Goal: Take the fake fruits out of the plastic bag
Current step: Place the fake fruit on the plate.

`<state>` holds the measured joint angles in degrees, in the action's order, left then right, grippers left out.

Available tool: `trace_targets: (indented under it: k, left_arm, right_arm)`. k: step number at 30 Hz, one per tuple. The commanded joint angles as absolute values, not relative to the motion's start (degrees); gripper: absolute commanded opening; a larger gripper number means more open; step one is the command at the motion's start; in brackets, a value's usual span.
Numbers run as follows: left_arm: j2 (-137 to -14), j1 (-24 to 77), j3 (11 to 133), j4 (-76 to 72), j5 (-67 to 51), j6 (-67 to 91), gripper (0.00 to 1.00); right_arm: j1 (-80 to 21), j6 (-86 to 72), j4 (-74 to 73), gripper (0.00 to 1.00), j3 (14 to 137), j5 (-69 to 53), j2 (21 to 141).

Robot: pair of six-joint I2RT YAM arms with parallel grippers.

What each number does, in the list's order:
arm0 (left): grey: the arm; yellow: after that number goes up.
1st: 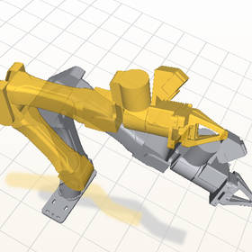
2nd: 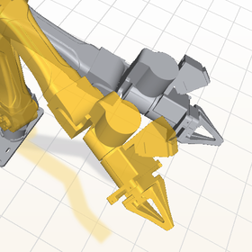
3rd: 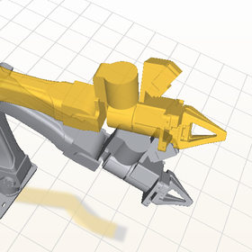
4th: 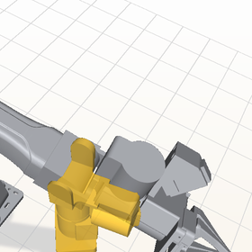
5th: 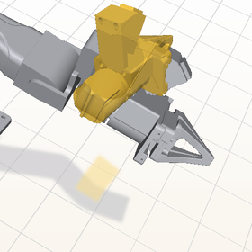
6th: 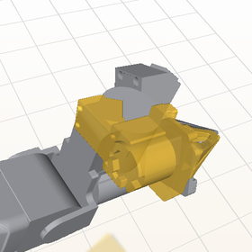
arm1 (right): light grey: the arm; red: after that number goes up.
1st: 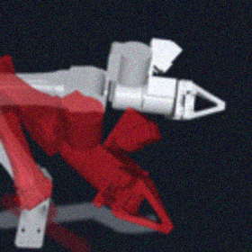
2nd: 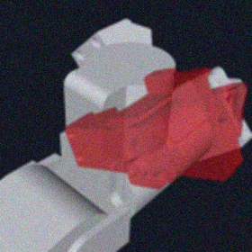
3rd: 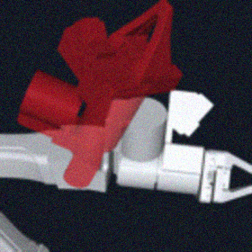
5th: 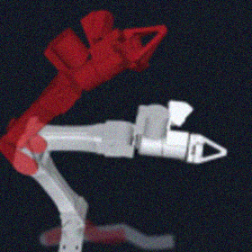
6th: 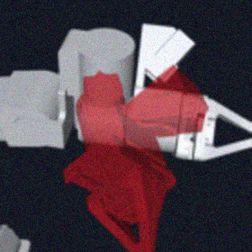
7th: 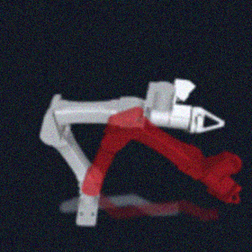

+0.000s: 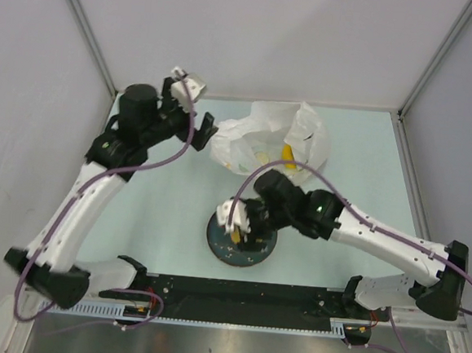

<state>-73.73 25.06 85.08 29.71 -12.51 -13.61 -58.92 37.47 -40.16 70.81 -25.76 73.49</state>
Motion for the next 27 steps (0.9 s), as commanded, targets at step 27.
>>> trace_targets:
  k: [27]
  left_arm:
    - [-35.9,0.6,65.0,37.5,-36.2,-9.8,1.00]
  right_arm:
    - [-70.2,21.3,-21.6,0.56,71.3,-6.9,100.5]
